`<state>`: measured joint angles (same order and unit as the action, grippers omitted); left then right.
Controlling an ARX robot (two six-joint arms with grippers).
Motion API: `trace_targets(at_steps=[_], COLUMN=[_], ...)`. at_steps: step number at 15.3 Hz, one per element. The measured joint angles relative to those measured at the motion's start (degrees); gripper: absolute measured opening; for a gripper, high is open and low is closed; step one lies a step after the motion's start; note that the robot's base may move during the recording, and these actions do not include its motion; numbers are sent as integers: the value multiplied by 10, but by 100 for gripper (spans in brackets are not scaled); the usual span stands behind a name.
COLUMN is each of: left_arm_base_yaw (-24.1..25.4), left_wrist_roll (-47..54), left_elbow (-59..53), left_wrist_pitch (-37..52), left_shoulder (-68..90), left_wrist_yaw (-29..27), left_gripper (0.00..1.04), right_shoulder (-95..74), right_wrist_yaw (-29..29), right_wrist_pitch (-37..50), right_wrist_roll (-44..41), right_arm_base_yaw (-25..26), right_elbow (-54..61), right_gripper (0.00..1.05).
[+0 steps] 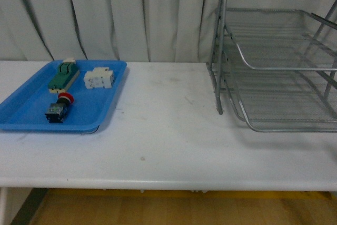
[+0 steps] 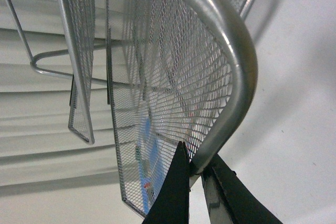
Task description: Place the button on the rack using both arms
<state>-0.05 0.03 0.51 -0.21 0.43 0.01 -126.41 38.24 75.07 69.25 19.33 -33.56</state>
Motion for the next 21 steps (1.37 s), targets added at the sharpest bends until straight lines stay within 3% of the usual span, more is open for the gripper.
trace_targets(at_steps=[3,6,11,12,18,19,20,21], left_arm_base_yaw=[0,0,0,0,0,0,0,0], left_wrist_roll=[0,0,0,0,0,0,0,0], left_elbow=[0,0,0,0,0,0,0,0], left_wrist_pitch=[0,0,0,0,0,0,0,0], left_shoulder=[0,0,0,0,0,0,0,0], left_wrist_yaw=[0,0,0,0,0,0,0,0], left_gripper=[98,98,98,98,98,98,98,98], right_shoulder=[22,31,78,98,289,336,439,543], right_wrist_yaw=[31,56,67,78,140,124,-12,-111], right_wrist_pitch=[-3,-18,-13,-13,-14,-36,-108,-145], right_wrist_roll=[-9,-62,-56,-50,-25,-44,-156,-306], right_arm_base_yaw=[18,21,21,21,56,59,31,-2], right_elbow=[40,55,76,93,195,205,236,264], right_gripper=[5,37,93,100,98,96,84,71])
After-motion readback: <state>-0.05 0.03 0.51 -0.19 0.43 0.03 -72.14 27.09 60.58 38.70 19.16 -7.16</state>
